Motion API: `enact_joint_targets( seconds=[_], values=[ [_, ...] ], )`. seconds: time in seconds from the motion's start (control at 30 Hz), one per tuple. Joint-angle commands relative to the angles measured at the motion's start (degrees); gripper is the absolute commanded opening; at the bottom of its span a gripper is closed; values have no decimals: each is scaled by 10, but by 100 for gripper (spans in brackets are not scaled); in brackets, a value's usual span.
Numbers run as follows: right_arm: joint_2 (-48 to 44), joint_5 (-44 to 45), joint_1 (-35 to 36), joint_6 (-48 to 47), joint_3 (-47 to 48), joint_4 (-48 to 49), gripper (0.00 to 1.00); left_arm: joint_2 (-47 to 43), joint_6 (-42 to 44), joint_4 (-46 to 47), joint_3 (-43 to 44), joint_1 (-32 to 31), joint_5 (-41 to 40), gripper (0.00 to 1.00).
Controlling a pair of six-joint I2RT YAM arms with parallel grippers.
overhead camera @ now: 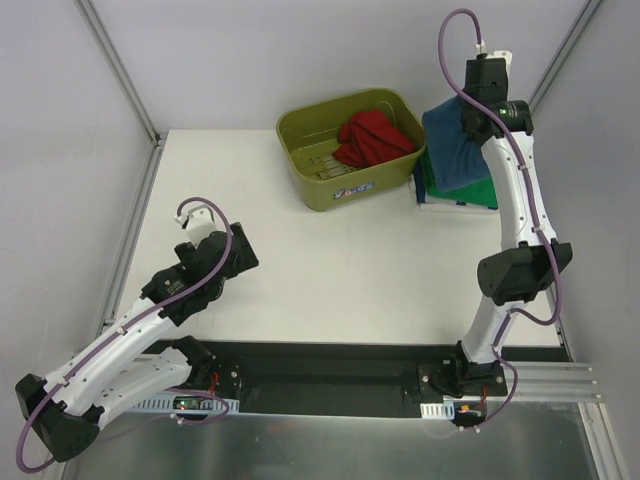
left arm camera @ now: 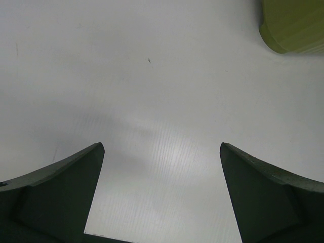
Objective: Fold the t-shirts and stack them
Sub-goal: Put the neatly folded tshirt into the corner of the board with the right arm
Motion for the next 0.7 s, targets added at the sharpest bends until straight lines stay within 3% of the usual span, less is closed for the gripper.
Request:
enact_joint_targets(
  seconds=[0.0, 0.2, 0.67],
  values=[
    [20, -38, -25, 45, 15, 68, 1, -4, -14, -11, 14, 7, -15, 99],
    [93, -90, -50, 76, 47, 87, 1, -3, -38, -26, 7, 8, -5, 99],
    [161, -99, -112, 107, 43, 89, 0, 19, -41, -32, 18, 8, -13, 99]
  ],
)
